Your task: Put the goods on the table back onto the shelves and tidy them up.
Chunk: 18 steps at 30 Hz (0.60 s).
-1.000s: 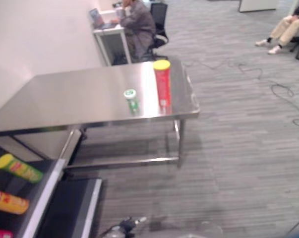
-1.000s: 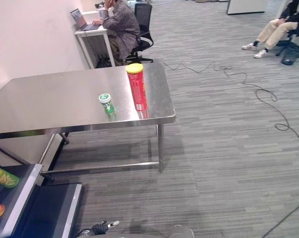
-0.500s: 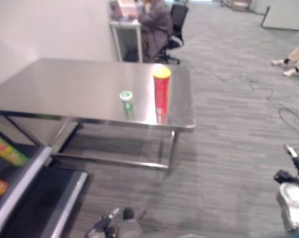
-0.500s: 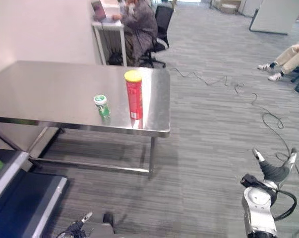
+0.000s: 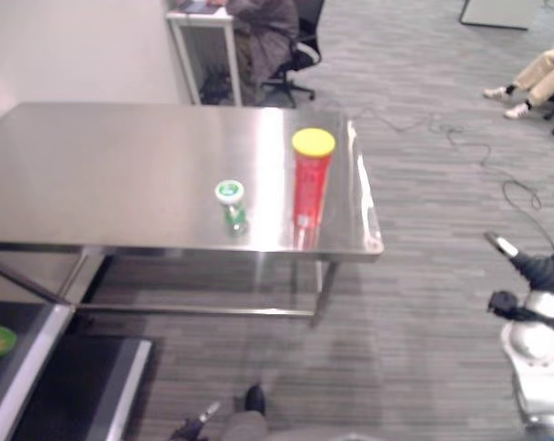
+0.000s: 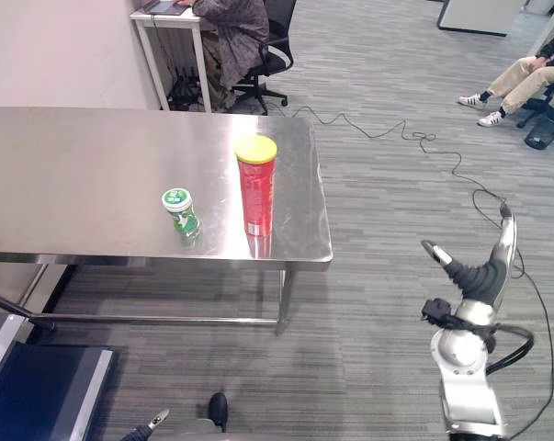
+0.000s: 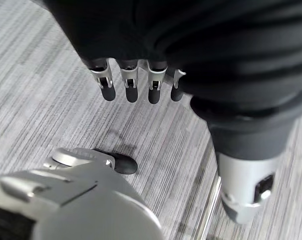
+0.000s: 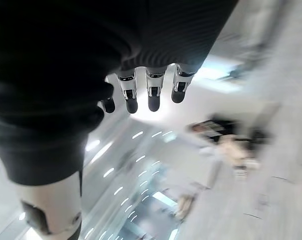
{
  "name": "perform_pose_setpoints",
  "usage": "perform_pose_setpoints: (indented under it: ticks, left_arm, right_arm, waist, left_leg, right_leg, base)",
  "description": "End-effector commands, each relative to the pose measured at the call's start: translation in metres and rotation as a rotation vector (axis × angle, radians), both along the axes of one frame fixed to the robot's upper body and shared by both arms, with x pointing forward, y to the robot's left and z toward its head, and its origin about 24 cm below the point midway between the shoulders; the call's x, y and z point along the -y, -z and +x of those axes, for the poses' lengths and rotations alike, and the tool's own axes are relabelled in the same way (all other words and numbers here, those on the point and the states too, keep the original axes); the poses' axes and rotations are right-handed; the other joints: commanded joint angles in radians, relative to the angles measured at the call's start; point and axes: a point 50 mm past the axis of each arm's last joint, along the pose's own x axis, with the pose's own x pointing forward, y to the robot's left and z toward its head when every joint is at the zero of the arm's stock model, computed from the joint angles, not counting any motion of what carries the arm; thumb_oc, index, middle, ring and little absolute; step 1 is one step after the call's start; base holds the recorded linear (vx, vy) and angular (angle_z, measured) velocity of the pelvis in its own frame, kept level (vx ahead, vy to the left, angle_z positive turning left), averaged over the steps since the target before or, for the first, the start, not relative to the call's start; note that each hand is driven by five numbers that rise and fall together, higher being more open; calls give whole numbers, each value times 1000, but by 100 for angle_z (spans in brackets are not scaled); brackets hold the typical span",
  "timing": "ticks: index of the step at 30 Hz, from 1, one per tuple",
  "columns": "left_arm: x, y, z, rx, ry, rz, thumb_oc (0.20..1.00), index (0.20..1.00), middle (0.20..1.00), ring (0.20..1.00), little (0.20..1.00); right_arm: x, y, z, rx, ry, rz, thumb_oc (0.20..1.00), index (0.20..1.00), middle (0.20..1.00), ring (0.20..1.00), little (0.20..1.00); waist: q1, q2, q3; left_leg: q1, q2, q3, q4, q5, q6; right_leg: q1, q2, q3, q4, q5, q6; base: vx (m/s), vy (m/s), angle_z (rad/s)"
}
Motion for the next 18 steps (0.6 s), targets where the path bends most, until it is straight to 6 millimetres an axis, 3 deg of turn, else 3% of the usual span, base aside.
perform_pose_setpoints:
  ticks: [1,3,6,7,9,12,13,18]
  left_arm:
    - [24,4,8,4,128,-56,1000,1000,1000,1000,1000]
    - [24,4,7,6,134,-60,1000,1000,1000,1000,1000]
    - [22,4,4,3,133,-86,1000,1000,1000,1000,1000]
    - [22,4,4,3,132,-86,1000,1000,1000,1000,1000]
    - [22,5,1,4,129,-102,1000,1000,1000,1000,1000]
    - [23,5,-3,-3,133,-113,1000,1000,1000,1000,1000]
    - [23,6,-6,-14,133,-122,1000,1000,1000,1000,1000]
    - [20,6,-10,-33,127,-119,1000,1000,1000,1000,1000]
  right_arm:
    - [1,-59,-6,201,-66,-183,1000,1000,1000,1000,1000]
    - [-1,-69,-7,239,-100,-185,1000,1000,1000,1000,1000]
    - [-13,-93,1,273,-349,-120,1000,1000,1000,1000,1000]
    - [-13,-93,1,273,-350,-120,1000,1000,1000,1000,1000]
    - [-21,-104,5,255,-511,-100,1000,1000,1000,1000,1000]
    - [-22,-103,12,228,-618,-19,1000,1000,1000,1000,1000]
    - [-22,-97,24,169,-668,44,1000,1000,1000,1000,1000]
    - [-37,-98,44,63,-769,31,1000,1000,1000,1000,1000]
  waist:
    - [24,42,-41]
    - [26,42,-45]
    - [42,31,-55]
    - [42,31,-55]
    - [52,27,-60]
    - [62,23,-64]
    - [75,20,-67]
    - [95,14,-74]
  left_leg:
    - [104,103,39,7,-77,-83]
    - [104,100,38,7,-80,-82]
    - [104,89,31,7,-89,-78]
    - [104,89,31,7,-89,-78]
    - [103,84,26,7,-93,-78]
    - [101,82,21,7,-93,-79]
    - [98,80,16,7,-93,-80]
    - [93,77,6,7,-91,-82]
  right_leg:
    - [-109,-28,-26,31,67,30]
    - [-109,-29,-29,30,69,32]
    - [-111,-36,-39,23,77,37]
    - [-111,-36,-39,23,77,37]
    - [-111,-38,-48,20,82,40]
    - [-110,-39,-56,17,83,41]
    - [-110,-40,-63,16,85,41]
    - [-108,-43,-79,13,89,43]
  base:
    - [5,43,-3]
    - [-1,17,-2]
    - [-5,31,4]
    - [-6,20,21]
    - [-16,21,14]
    - [-10,8,3]
    - [-18,8,7]
    - [-7,4,7]
